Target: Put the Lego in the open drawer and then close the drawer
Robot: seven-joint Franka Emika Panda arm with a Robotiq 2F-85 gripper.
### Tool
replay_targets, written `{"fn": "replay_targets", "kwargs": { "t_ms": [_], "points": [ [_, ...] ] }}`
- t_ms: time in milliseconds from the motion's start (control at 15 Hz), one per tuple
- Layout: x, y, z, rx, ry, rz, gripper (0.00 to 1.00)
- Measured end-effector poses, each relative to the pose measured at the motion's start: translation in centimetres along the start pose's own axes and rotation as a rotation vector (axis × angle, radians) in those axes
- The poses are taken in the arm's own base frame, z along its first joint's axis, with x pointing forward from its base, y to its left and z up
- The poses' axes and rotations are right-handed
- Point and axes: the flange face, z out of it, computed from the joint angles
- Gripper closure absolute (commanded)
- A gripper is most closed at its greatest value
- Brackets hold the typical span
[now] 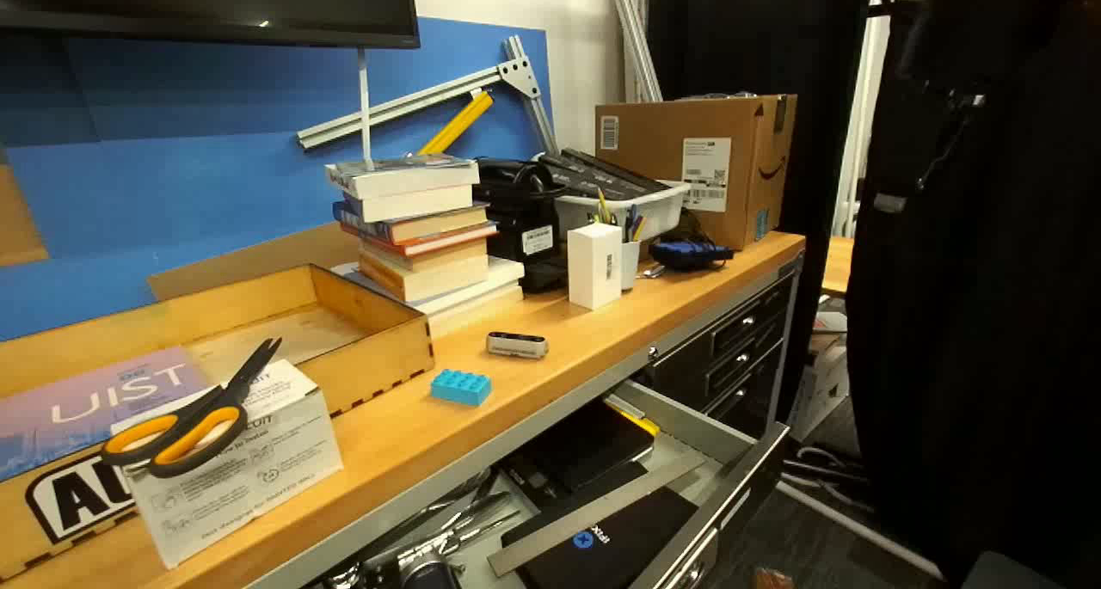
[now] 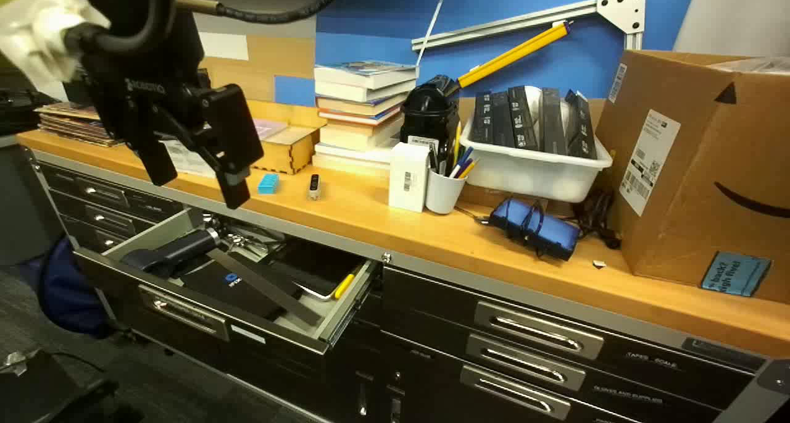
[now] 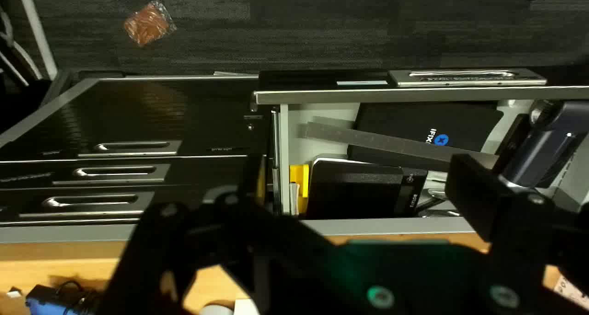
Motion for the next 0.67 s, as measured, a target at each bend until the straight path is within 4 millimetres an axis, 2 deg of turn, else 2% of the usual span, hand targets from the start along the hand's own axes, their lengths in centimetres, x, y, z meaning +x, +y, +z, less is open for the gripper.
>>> {"fn": "replay_targets", "kwargs": {
  "t_ms": [667],
  "points": [
    [0.02,0.08,-0.59,-0.004,0.013,0.001,0.00]
  ]
}}
